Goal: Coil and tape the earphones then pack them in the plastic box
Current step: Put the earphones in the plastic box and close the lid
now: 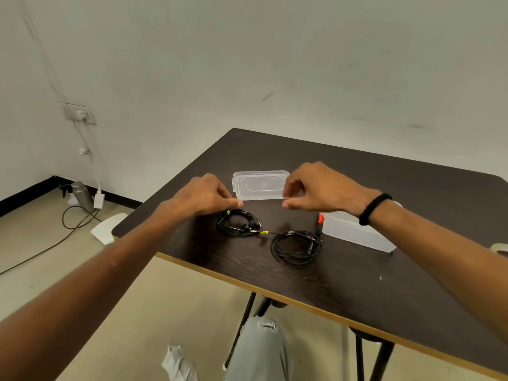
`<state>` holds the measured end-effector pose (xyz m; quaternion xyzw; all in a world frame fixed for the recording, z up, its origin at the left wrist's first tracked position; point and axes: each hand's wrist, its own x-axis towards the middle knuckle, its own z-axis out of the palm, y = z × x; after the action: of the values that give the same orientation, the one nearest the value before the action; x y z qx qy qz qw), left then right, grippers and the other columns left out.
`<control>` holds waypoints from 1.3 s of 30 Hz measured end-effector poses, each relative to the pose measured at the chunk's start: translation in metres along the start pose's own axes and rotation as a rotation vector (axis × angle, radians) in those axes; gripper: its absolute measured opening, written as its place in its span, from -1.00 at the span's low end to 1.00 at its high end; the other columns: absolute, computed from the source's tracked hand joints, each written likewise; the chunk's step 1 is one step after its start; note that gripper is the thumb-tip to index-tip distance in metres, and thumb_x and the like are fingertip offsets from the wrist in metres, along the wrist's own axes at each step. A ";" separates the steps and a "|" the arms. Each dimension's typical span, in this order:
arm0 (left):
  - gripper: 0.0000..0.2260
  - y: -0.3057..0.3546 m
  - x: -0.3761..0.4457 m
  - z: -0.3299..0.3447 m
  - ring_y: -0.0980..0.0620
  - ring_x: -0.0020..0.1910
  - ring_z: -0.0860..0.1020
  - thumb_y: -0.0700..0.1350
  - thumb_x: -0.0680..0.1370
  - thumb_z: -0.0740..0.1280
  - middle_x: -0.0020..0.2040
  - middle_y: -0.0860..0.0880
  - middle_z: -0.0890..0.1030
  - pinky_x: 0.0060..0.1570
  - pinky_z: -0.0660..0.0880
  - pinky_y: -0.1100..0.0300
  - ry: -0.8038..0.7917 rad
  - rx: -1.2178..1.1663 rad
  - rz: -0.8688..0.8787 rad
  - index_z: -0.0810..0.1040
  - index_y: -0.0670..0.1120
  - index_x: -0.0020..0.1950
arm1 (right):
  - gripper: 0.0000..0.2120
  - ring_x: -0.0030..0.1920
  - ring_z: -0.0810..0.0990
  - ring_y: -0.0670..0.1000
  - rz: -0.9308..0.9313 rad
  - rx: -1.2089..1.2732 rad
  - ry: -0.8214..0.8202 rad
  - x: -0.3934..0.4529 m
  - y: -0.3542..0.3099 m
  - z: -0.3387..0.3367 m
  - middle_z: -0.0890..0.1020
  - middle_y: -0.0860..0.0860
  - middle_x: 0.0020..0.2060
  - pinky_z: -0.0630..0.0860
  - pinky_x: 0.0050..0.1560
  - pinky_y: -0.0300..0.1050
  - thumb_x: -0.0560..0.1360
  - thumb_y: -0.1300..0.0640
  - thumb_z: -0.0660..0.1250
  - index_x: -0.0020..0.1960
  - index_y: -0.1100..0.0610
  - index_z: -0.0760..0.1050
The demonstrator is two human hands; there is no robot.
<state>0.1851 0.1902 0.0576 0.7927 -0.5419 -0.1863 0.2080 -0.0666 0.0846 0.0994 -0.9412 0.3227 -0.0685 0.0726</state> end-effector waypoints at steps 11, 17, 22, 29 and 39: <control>-0.76 0.007 -0.018 0.014 0.00 -0.02 0.68 0.17 0.36 0.63 -0.09 0.03 0.72 0.10 0.64 0.02 0.064 0.089 0.007 0.68 0.11 -0.13 | -0.76 0.13 0.66 0.18 0.000 -0.382 -0.170 -0.040 -0.032 0.011 0.66 0.04 0.10 0.52 0.01 -0.02 0.50 0.04 0.53 0.15 -0.05 0.62; -0.87 0.008 -0.024 0.013 0.07 -0.12 0.64 0.00 0.45 0.61 -0.11 0.03 0.70 -0.03 0.58 0.14 0.072 0.066 -0.003 0.69 0.06 -0.11 | -0.78 0.08 0.68 0.21 -0.062 -0.358 -0.080 -0.048 -0.031 0.020 0.69 0.08 0.06 0.49 -0.09 -0.02 0.50 0.19 0.39 0.10 -0.03 0.64; -0.90 0.011 -0.032 0.016 0.04 -0.12 0.65 -0.06 0.50 0.52 -0.15 0.06 0.67 -0.04 0.57 0.10 0.150 0.075 0.042 0.64 0.09 -0.16 | -0.84 0.05 0.68 0.14 -0.095 -0.288 0.034 -0.062 -0.022 0.011 0.74 -0.01 -0.06 0.60 -0.02 0.03 0.51 0.15 0.41 0.06 -0.01 0.68; -0.93 0.025 -0.040 0.014 0.09 -0.14 0.67 0.01 0.49 0.50 -0.18 0.14 0.69 -0.02 0.65 0.01 0.327 -0.011 0.268 0.70 0.09 -0.05 | -0.86 -0.22 0.52 -0.23 -0.107 -0.082 0.237 -0.089 0.003 -0.021 0.50 -0.33 -0.32 0.37 -0.18 -0.21 0.55 0.14 0.48 0.06 -0.06 0.71; -0.95 0.069 -0.037 0.008 0.36 -0.14 0.63 -0.10 0.52 0.53 -0.12 0.17 0.73 -0.04 0.50 0.36 0.385 -0.156 0.476 0.73 0.01 -0.04 | -0.90 -0.33 0.53 -0.16 0.019 0.267 0.421 -0.115 0.028 -0.060 0.62 -0.40 -0.33 0.47 -0.25 -0.36 0.54 0.16 0.53 0.01 -0.02 0.75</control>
<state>0.1144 0.2010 0.0904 0.6460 -0.6468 -0.0198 0.4048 -0.1835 0.1284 0.1433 -0.8852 0.3279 -0.3041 0.1280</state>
